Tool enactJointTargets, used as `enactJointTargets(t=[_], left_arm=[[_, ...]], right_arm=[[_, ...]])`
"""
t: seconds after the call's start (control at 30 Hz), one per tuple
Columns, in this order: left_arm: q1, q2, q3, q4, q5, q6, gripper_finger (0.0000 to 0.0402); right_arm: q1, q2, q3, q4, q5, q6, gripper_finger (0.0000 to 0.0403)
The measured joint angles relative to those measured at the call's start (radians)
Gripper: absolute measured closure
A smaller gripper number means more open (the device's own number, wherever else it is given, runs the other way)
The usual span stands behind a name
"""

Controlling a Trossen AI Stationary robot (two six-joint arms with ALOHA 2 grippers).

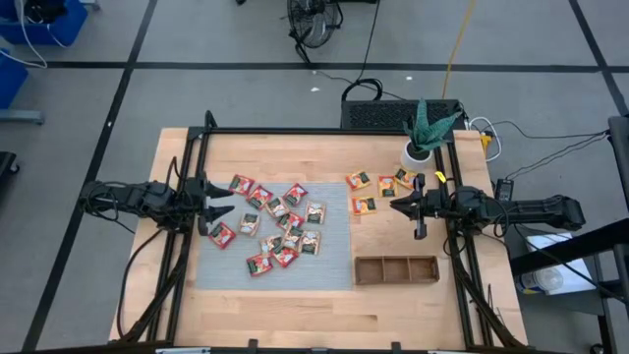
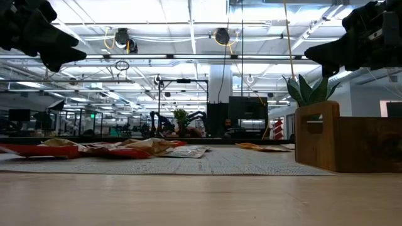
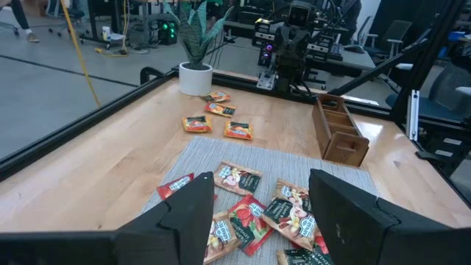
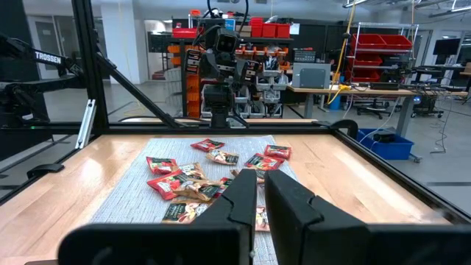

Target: Pick & Place Tea

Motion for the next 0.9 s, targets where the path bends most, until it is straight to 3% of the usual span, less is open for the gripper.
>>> enactJointTargets(t=[0.27,0.53,0.9], left_arm=[[0.000,0.000,0.000,0.000,0.000,0.000,0.0179],[0.000,0.000,0.000,0.000,0.000,0.000,0.0178],[0.000,0.000,0.000,0.000,0.000,0.000,0.0178]], right_arm=[[0.000,0.000,0.000,0.024,0.000,0.014,0.0385],[0.000,0.000,0.000,0.055,0.003,0.406,0.0385],[0.000,0.000,0.000,0.061,-0.032,0.411,0.0385]])
